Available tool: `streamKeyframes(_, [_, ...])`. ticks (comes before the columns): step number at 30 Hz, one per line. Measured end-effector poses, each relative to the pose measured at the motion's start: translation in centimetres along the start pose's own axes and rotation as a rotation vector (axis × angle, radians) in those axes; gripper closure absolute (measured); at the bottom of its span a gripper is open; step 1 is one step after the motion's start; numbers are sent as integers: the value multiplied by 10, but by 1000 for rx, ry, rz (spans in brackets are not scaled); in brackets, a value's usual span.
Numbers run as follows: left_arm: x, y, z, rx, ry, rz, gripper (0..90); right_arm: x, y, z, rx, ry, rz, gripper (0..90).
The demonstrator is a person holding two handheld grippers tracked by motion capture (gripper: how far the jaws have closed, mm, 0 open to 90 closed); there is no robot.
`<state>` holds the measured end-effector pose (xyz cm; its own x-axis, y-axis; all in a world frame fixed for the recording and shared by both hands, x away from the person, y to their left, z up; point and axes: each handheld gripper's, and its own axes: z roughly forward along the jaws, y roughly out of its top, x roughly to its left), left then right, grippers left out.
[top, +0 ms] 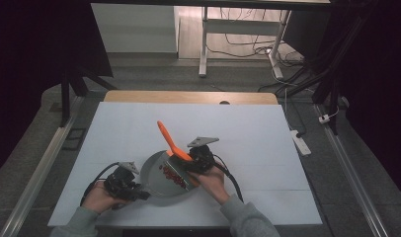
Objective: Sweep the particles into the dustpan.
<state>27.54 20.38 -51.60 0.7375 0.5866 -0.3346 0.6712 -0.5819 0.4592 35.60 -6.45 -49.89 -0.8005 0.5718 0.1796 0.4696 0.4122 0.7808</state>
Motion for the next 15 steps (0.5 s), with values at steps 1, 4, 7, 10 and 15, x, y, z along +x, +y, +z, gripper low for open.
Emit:
streamKeyframes(1, [0,0,0,-1,0,0,617,0,1,-2,-7,-3,-5,709])
streamKeyframes(4, [0,0,0,-5,5,4,617,-4,3,-8,-29,5,22,709])
streamKeyframes(7, [-1,0,0,-10,8,8,617,-10,4,-14,-48,9,39,709])
streamKeyframes(10, [-1,0,0,-17,8,8,616,-14,5,-21,-62,10,37,709])
streamKeyframes(15, [-1,0,-1,-23,11,10,617,-20,6,-32,-78,0,36,709])
